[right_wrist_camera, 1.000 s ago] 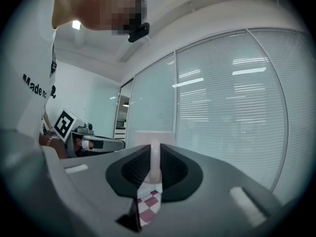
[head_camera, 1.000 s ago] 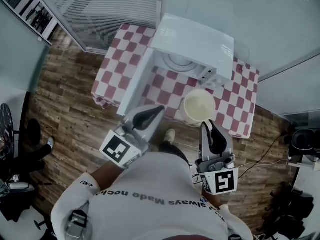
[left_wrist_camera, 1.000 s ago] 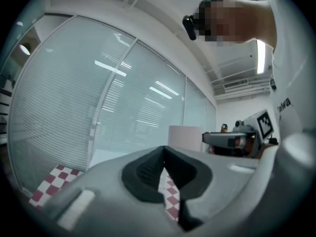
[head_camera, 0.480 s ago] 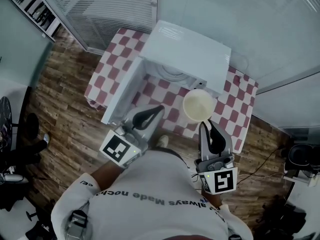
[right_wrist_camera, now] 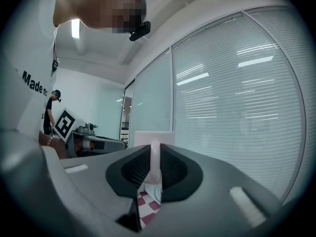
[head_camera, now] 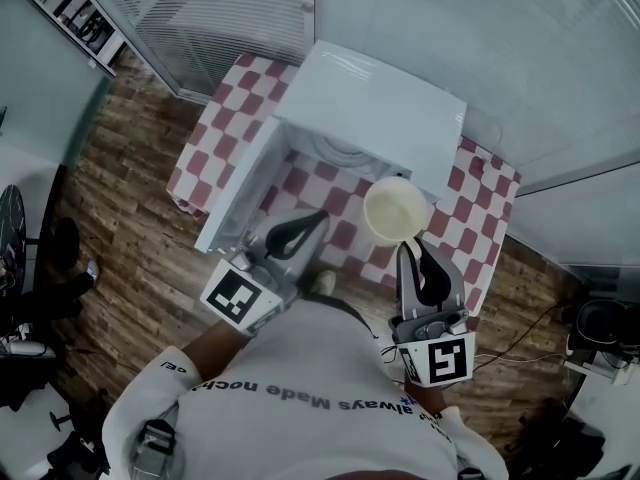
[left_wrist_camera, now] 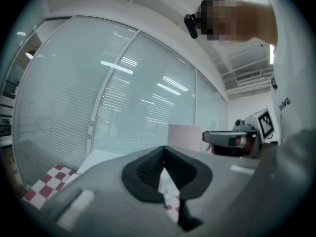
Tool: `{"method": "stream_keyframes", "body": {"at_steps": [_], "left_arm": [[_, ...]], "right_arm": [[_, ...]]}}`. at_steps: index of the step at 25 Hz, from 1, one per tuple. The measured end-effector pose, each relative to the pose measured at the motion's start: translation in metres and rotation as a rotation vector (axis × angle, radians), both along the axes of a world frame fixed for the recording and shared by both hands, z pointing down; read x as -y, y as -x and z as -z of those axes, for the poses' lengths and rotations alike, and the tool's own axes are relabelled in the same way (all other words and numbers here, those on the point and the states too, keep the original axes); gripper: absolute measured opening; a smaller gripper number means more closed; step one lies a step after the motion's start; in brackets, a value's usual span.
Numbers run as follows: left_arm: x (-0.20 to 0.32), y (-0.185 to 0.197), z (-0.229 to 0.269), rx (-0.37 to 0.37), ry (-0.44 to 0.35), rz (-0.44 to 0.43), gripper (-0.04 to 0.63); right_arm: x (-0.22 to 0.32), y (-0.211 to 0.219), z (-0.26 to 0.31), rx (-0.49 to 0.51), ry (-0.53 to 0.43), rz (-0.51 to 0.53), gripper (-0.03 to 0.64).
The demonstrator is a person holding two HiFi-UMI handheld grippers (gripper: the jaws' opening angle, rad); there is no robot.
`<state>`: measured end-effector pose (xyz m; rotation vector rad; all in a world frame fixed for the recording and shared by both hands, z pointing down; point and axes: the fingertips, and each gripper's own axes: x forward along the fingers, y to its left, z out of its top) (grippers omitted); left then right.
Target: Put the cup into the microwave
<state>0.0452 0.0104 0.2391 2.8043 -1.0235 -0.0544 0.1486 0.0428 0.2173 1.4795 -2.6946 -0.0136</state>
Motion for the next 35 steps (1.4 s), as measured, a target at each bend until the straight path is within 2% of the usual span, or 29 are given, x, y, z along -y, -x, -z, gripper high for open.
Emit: {"method": "stream_keyframes", "body": {"at_steps": [13,23,28,35], "left_arm": [[0.061,0.034,0.009,-0.007,-0.011,-0.052,0.004],[0.107,0.067,0.017,-0.016,-0.042,-0.12,0.003],[0.118,0.072,0.009,0.001,-0.023,-0.138,0.003],[0.124,0.063,0.013,-0.008,-0.025,-0.121,0.003]], "right_arm": [[0.057,0.043,0.01,-0.015,-0.009,-0.02,0.041],[0.1,0.079,0.019,0.003,-0.037,-0.091,0.041],[0.108,0.081,0.011,0.002,-0.025,-0.12,0.041],[0.113,0.071,0.01,-0.009,-0.013,-0.105,0.041]]}}
